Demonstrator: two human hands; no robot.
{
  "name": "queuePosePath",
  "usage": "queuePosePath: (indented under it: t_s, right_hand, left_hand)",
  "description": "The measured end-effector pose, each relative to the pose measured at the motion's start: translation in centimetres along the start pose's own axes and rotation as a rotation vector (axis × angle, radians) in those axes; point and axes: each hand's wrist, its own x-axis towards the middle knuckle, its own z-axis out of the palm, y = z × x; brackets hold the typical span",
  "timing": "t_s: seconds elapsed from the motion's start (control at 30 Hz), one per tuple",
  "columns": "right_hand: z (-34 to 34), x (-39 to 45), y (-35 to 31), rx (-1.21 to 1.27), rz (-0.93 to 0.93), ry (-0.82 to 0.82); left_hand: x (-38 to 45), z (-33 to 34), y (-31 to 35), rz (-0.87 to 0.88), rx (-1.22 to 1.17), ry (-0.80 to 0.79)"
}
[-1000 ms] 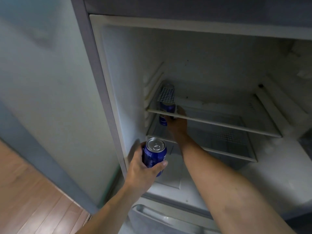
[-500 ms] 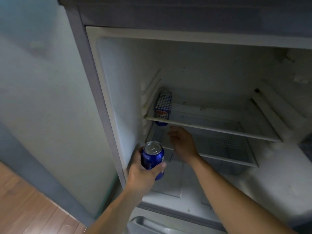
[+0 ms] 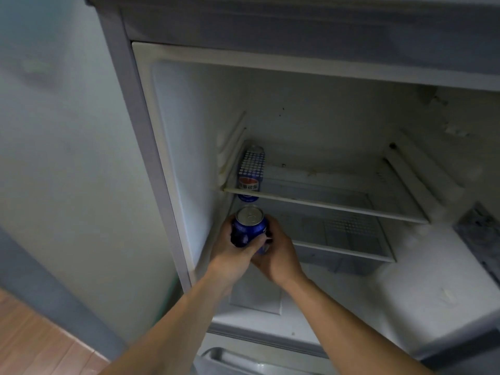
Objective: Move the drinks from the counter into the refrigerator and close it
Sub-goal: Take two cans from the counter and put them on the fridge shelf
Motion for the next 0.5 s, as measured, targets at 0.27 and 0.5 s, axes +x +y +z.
queuePosePath:
  t_s: [0.27,0.5]
  right_hand:
    - [1.9,3.5,0.8,0.115,0.154,0.053]
    - [3.0,8.6,0.1,0.081,0.245,0.156]
  left_hand:
    - [-2.2,-3.6,-1.3,0.11,0.109,-0.194]
    - [-4.2,-5.6,-2.6,0.282,0.186,-0.204]
